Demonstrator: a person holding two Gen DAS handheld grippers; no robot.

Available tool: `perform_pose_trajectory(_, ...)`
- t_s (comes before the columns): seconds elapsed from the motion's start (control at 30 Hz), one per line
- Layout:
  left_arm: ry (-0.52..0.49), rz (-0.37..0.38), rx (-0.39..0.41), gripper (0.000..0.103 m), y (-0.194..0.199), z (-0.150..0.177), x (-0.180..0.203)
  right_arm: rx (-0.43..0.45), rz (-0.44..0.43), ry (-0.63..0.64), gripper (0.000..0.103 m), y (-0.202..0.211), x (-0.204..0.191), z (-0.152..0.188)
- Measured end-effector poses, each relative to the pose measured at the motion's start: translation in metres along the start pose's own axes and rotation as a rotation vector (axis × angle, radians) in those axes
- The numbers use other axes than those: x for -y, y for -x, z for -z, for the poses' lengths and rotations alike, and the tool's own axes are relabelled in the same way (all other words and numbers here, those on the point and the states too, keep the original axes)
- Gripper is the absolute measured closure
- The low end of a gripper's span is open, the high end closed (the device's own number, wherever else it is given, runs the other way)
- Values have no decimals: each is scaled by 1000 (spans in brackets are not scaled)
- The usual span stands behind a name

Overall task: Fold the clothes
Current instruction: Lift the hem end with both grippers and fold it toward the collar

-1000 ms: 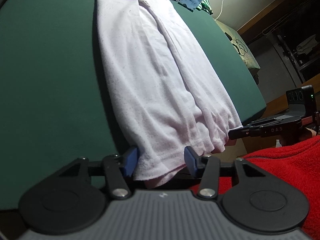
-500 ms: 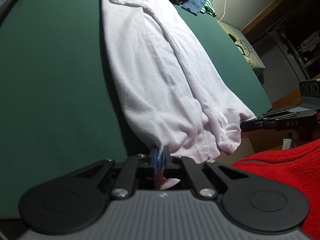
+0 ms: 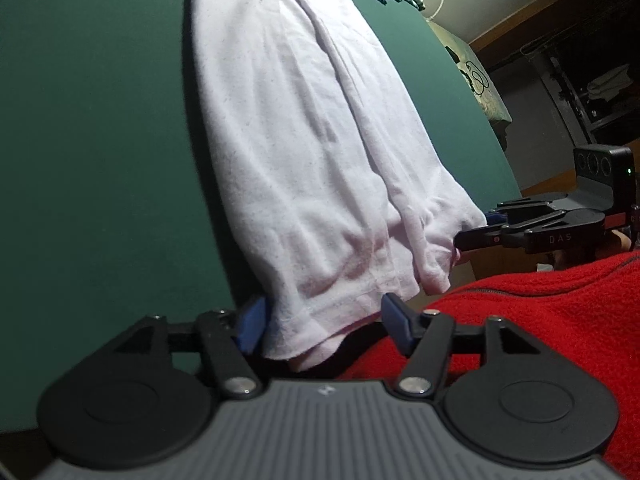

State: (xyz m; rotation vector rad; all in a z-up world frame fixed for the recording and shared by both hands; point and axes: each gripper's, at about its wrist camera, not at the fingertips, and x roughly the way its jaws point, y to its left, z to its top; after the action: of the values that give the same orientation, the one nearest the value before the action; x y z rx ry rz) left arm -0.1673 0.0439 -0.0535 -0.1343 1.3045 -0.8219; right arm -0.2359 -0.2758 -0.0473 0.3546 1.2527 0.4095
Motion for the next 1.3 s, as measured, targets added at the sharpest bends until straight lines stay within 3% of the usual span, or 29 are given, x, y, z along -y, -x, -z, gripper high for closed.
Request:
perform_pose_trajectory(0.07,-18,-11,-5,43,-3,0,6,-8,-21,-6,74,-3,2,0)
perform_pose_trajectory(0.17,-16,-40,-29,63,-6,-2,6,-10,-43,-1,92,-2,3,-4)
perform_pose_trajectory(0.2,-12,-51,-38,99,-7,-2,6,-1,-55,-5,93,0,4,-6)
perform_pose_trajectory(0.23,-7,-60,-45,103,-7,-2,5,8,-67,-8,94,3,5,-9)
perform_pose_trajectory(0.43,35,-69,1,103,9,-15,12,59,-139,-30,95,18,11,-22)
perform_pose_trajectory(0.73,155,-60,209,103,52,-62,2,150,-225,-65,95,34,25,-52)
perform_pose_trajectory(1.3,128,-142,386,103,35,-159,-11,338,-279,-90,95,28,56,-142)
